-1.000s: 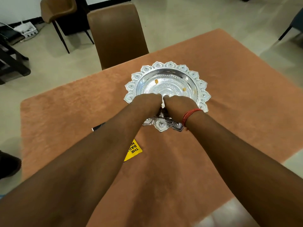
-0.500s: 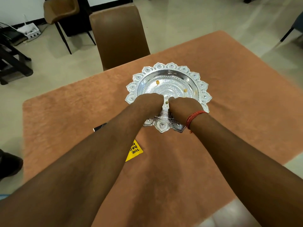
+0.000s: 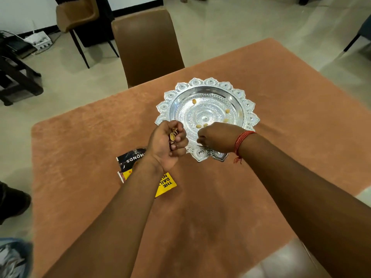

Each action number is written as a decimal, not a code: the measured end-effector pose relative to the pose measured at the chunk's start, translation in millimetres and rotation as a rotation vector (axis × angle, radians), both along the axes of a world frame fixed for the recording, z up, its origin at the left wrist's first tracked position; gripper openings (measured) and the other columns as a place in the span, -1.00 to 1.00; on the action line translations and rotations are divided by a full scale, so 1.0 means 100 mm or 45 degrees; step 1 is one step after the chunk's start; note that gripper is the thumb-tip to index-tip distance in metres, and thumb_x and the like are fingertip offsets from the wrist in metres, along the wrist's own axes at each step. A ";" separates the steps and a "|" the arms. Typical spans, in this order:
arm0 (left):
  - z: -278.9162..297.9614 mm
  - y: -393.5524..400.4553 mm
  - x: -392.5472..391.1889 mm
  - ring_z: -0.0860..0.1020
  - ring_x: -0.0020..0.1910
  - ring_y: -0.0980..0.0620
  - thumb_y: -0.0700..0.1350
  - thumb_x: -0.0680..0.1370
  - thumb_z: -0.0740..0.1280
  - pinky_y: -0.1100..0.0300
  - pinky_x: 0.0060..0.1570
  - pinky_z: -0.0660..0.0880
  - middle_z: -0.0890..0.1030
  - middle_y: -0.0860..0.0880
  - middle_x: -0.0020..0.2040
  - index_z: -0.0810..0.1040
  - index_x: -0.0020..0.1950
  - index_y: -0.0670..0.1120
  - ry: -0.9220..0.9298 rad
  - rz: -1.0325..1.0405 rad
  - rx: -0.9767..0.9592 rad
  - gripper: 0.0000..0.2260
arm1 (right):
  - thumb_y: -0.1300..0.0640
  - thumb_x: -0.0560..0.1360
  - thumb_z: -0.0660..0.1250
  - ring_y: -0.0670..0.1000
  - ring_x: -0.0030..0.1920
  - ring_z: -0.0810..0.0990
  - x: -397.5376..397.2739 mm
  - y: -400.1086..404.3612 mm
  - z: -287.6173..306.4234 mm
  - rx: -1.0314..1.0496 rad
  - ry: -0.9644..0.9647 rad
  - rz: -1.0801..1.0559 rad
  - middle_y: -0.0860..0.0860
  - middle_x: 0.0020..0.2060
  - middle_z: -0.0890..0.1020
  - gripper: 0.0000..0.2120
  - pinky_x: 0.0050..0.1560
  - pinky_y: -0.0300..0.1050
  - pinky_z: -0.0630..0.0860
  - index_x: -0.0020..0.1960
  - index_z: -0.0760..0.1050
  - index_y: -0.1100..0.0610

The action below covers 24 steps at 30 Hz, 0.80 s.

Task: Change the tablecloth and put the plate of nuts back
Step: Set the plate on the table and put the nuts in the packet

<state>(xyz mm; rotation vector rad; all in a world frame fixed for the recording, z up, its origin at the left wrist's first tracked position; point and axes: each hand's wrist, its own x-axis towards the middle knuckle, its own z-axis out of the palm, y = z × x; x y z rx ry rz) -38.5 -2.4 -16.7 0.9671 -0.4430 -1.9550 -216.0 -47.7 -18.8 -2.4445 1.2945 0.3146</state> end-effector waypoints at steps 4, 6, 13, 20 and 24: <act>-0.04 0.05 -0.05 0.12 -0.61 0.17 -0.03 0.67 0.13 0.37 -0.69 0.04 0.25 0.05 -0.49 0.32 -0.30 -0.04 -0.172 0.092 0.105 -0.67 | -0.11 0.65 0.13 0.06 -0.18 0.45 -0.01 0.00 0.10 0.082 0.151 -0.028 0.09 -0.24 0.46 -0.71 -0.19 -0.09 0.29 -0.15 0.35 0.05; -0.04 0.06 -0.08 0.12 -0.61 0.17 -0.01 0.67 0.15 0.37 -0.69 0.05 0.25 0.05 -0.49 0.31 -0.30 -0.04 -0.238 0.114 0.125 -0.66 | -0.13 0.64 0.12 0.07 -0.17 0.46 -0.03 0.03 0.14 0.071 0.194 -0.013 0.06 -0.20 0.48 -0.69 -0.20 -0.09 0.31 -0.12 0.36 0.08; -0.05 0.08 -0.19 0.13 -0.62 0.16 0.06 0.67 0.20 0.35 -0.68 0.06 0.26 0.04 -0.50 0.32 -0.31 -0.04 -0.200 0.167 0.183 -0.62 | -0.07 0.63 0.22 -0.01 -0.47 0.32 -0.13 -0.01 0.20 0.442 -1.171 -0.924 -0.02 -0.45 0.43 -0.61 -0.48 -0.23 0.24 -0.27 0.44 0.15; -0.05 -0.26 -0.20 0.30 -0.51 0.06 0.07 0.67 0.20 0.23 -0.48 0.25 0.45 -0.02 -0.37 0.45 -0.23 -0.10 -1.098 -0.045 -0.264 -0.65 | -0.07 0.64 0.19 -0.06 -0.50 0.35 -0.18 -0.13 -0.01 0.217 -1.158 -1.234 -0.04 -0.42 0.42 -0.63 -0.50 -0.23 0.24 -0.23 0.45 0.14; -0.07 -0.52 -0.32 0.58 -0.13 -0.17 -0.06 0.66 0.22 0.06 -0.28 0.40 0.61 -0.15 -0.06 0.50 0.10 -0.16 -2.330 -0.629 -1.000 -0.82 | 0.15 0.59 0.22 0.13 -0.24 0.59 -0.11 -0.16 -0.16 -0.313 -0.223 -0.448 0.06 -0.15 0.62 -0.80 -0.31 -0.11 0.47 0.19 0.33 0.14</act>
